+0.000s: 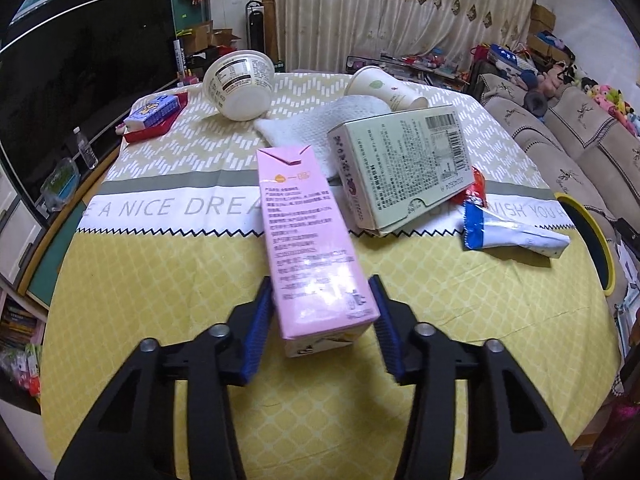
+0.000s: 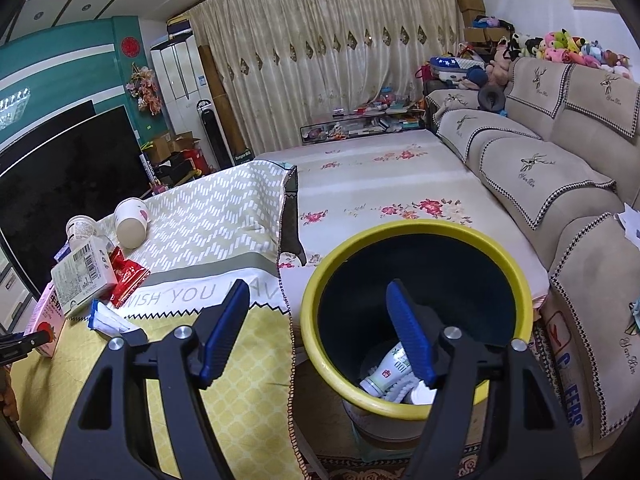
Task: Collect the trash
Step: 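Grasp the pink juice carton with the left gripper, then carry the pink carton over the bin and open the left gripper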
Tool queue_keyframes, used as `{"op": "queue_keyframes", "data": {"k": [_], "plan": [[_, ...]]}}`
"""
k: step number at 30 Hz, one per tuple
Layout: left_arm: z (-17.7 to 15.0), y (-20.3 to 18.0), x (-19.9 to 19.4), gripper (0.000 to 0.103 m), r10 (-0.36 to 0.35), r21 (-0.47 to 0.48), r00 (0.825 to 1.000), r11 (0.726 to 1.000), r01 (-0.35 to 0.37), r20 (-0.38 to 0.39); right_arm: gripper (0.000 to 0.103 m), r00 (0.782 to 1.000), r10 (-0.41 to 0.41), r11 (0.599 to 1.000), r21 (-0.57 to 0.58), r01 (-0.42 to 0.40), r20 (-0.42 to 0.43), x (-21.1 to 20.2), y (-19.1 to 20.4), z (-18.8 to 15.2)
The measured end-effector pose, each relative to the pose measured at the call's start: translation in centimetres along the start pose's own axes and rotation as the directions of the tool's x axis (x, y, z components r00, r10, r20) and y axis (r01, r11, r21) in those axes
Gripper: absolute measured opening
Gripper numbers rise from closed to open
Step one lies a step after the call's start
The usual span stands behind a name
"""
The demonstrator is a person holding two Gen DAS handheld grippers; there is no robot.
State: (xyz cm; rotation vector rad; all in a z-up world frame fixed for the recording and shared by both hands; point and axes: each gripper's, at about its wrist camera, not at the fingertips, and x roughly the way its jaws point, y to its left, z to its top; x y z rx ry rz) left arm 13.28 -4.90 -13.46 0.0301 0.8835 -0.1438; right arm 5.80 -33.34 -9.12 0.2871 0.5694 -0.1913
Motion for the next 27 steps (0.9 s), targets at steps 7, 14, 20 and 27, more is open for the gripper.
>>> {"op": "queue_keyframes", "data": {"k": [7, 14, 20, 27], "plan": [[0.0, 0.6, -1.8, 0.04, 0.016, 0.015, 0.997, 1.0, -0.017, 0.072, 0.067, 1.0, 0.007, 1.0, 0.0, -0.007, 0.002, -0.1, -0.1, 0.0], [1.8, 1.5, -6.2, 0.04, 0.034, 0.023, 0.979, 0.999, -0.04, 0.202, 0.067, 1.0, 0.016, 1.0, -0.001, -0.016, 0.001, -0.2, 0.0, 0.0], [2.9, 1.5, -6.9, 0.04, 0.035, 0.036, 0.972, 0.998, -0.044, 0.231, 0.067, 1.0, 0.023, 1.0, -0.007, -0.023, 0.0, -0.3, 0.3, 0.0], [3.7, 1.4, -5.9, 0.04, 0.025, 0.031, 0.971, 0.999, -0.034, 0.238, 0.067, 1.0, 0.02, 1.0, -0.007, -0.02, -0.002, -0.2, 0.3, 0.0]]}}
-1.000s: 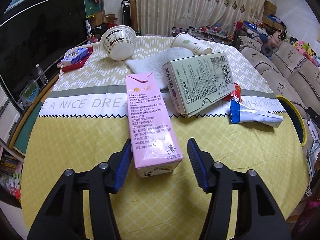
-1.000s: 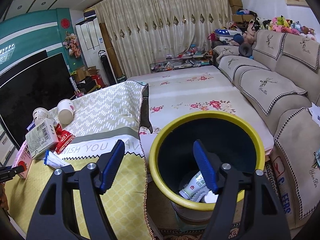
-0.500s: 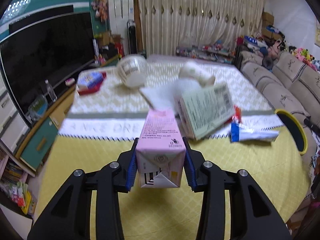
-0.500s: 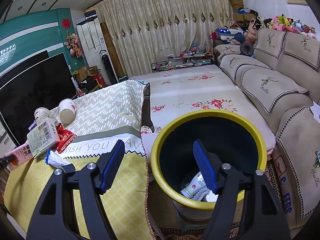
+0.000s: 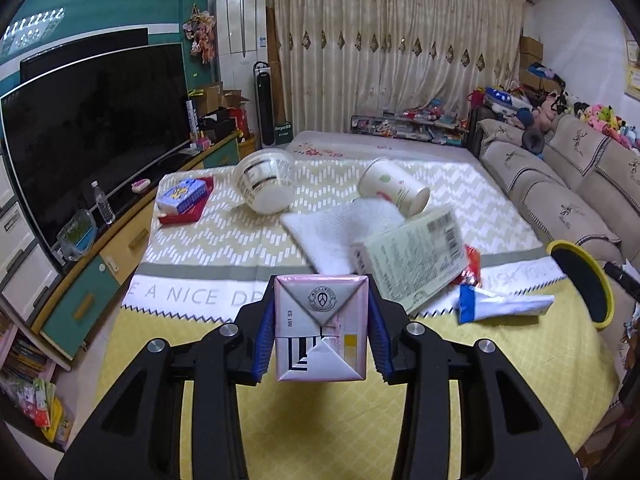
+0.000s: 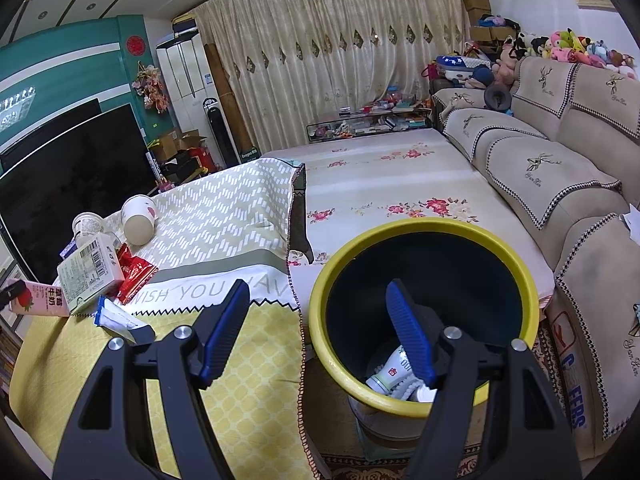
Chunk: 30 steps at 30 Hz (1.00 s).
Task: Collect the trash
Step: 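Carry the pink carton over the bin and open the left gripper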
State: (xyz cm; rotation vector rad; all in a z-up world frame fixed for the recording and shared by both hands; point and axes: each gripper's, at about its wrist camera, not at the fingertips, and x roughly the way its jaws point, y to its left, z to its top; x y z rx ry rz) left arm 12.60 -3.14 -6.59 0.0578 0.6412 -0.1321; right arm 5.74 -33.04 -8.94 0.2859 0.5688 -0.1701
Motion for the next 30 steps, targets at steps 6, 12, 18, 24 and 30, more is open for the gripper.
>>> {"op": "queue_keyframes", "data": {"k": [6, 12, 18, 24, 30], "plan": [[2.0, -0.9, -2.5, 0.04, -0.01, 0.043, 0.998, 0.999, 0.007, 0.069, 0.067, 1.0, 0.005, 1.0, 0.007, -0.005, 0.004, 0.1, -0.1, 0.0], [3.8, -4.3, -5.0, 0.04, -0.118, 0.122, 0.987, 0.987, 0.104, 0.11, 0.067, 1.0, -0.009, 1.0, 0.025, 0.008, 0.029, -0.8, -1.0, 0.0], [5.7, -11.1, -4.8, 0.04, -0.317, 0.22, 0.946, 0.93, 0.294, 0.075, 0.068, 0.995, -0.082, 0.996, 0.051, 0.079, 0.061, -2.6, -3.5, 0.1], [7.2, -20.1, -3.0, 0.04, -0.483, 0.327, 0.876, 0.829, 0.453, 0.01, 0.069, 0.982, -0.17, 0.982, 0.097, 0.162, 0.085, -4.2, -6.7, -0.3], [7.3, -29.4, 0.4, 0.04, -0.58, 0.394, 0.809, 0.723, 0.567, -0.099, 0.07, 0.968, -0.23, 0.967, 0.138, 0.215, 0.099, -5.6, -9.5, -0.6]]}}
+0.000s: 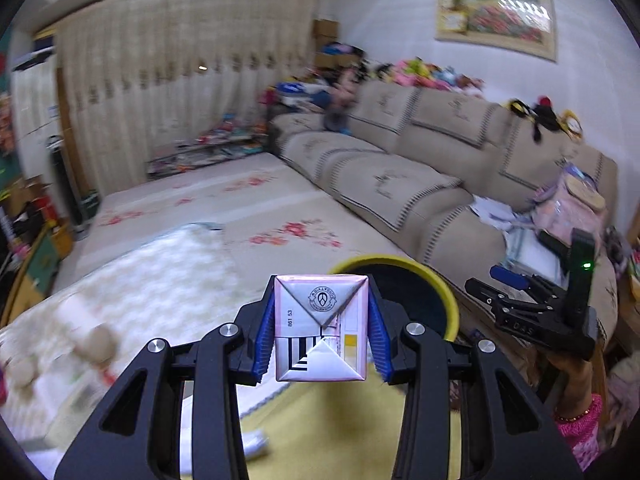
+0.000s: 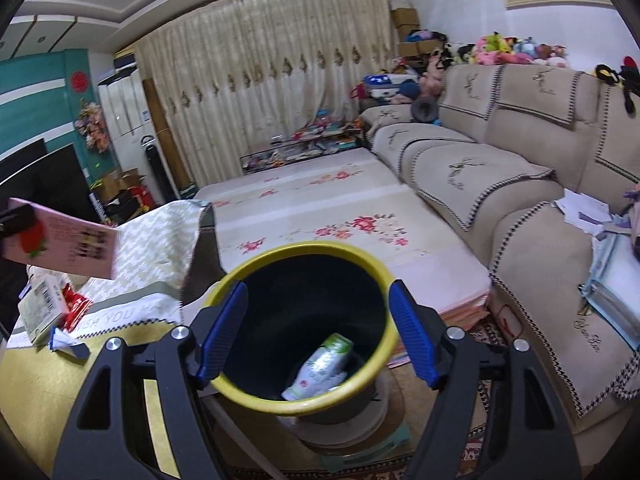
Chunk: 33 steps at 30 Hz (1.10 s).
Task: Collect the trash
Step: 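Carry the pink carton over the bin and open the left gripper, then move the left gripper back toward the table while the right approaches the white tube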
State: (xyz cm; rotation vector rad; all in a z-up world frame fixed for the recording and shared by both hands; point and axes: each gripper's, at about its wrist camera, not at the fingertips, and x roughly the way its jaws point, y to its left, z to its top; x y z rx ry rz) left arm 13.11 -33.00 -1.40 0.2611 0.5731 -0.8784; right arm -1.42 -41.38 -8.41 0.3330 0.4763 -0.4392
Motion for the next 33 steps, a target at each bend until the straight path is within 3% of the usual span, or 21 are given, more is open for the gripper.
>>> {"op": "queue_keyframes", "data": {"k": [7, 10, 14, 21, 27, 31, 33], "plan": [[1.4, -3.2, 10.1, 0.04, -0.091, 0.03, 0.992, 0.995, 0.094, -0.089, 0.071, 0.999, -0.038, 0.999, 0.033, 0.038, -0.002, -0.4, -2.5, -0.2], [1.2, -3.8, 13.0, 0.04, -0.096, 0.016, 0.989, 0.995, 0.098, -0.112, 0.073, 0.999, -0.042, 0.998, 0.036, 0.042, -0.004, -0.5, -2.7, -0.2], [1.3, -4.1, 15.0, 0.062, -0.058, 0.02, 0.993, 0.998, 0.06, -0.106, 0.073, 0.999, -0.041, 0.999, 0.036, 0.041, -0.009, -0.4, -2.7, -0.3], [0.8, -1.8, 8.7, 0.067, 0.005, 0.027, 1.0, 1.0, -0.005, -0.005, 0.073, 1.0, -0.006, 1.0, 0.016, 0.006, -0.016, -0.1, -1.1, -0.3], [-1.7, 3.5, 1.4, 0.069, 0.1, -0.058, 0.994, 0.994, -0.098, 0.048, 0.074, 0.994, 0.082, 0.995, -0.046, -0.085, -0.07, 1.4, 3.0, -0.8], [-4.5, 8.7, -3.3, 0.07, 0.216, -0.134, 0.974, 0.969, -0.206, 0.068, 0.074, 0.982, 0.15, 0.982, -0.098, -0.161, -0.111, 2.3, 6.4, -1.3], [-6.3, 11.8, -5.7, 0.071, 0.31, -0.168, 0.948, 0.941, -0.294, 0.073, 0.074, 0.972, 0.193, 0.97, -0.122, -0.21, -0.136, 2.6, 8.7, -1.6]]}}
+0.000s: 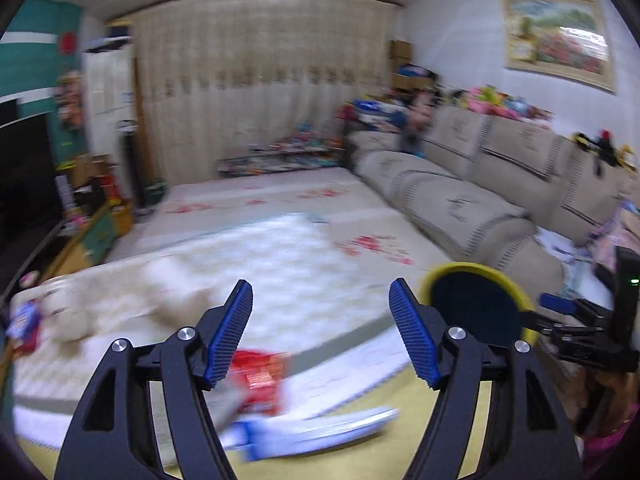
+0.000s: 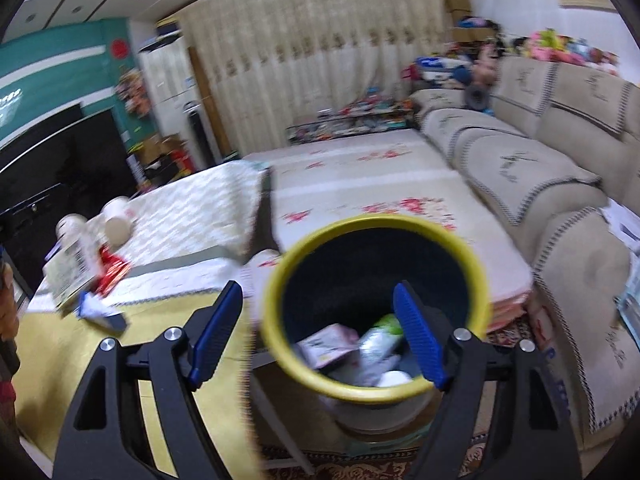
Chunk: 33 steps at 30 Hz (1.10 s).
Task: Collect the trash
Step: 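Move the left gripper back toward the table while the right approaches the white tube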
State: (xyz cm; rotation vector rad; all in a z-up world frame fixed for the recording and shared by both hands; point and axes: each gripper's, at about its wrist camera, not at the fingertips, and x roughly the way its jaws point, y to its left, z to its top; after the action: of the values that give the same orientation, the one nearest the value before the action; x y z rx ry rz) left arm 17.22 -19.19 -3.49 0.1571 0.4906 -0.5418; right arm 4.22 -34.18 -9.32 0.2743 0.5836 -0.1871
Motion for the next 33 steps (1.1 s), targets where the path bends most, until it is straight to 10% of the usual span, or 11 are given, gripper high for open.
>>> {"op": "queue_keyframes", "data": {"k": [11, 24, 33], "plan": [[-6.2, 15.0, -3.0, 0.072, 0.317, -0.146, 0.948, 0.939, -0.312, 0.009, 0.074, 0.966, 0.225, 0.939, -0.238, -0.25, -0.127, 2.8, 13.7, -0.7], [-6.6, 15.4, -2.0, 0.073, 0.243, -0.199, 0.97, 0.951, -0.237, 0.006, 0.083, 0.946, 0.15, 0.763, -0.575, -0.296, -0.288, 8.2, 23.8, -2.1], [-6.7, 15.0, -1.8, 0.073, 0.235, -0.195, 0.972, 0.953, -0.231, -0.003, 0.082, 0.898, 0.167, 0.785, -0.497, -0.371, -0.407, 10.0, 21.7, -1.4]]}}
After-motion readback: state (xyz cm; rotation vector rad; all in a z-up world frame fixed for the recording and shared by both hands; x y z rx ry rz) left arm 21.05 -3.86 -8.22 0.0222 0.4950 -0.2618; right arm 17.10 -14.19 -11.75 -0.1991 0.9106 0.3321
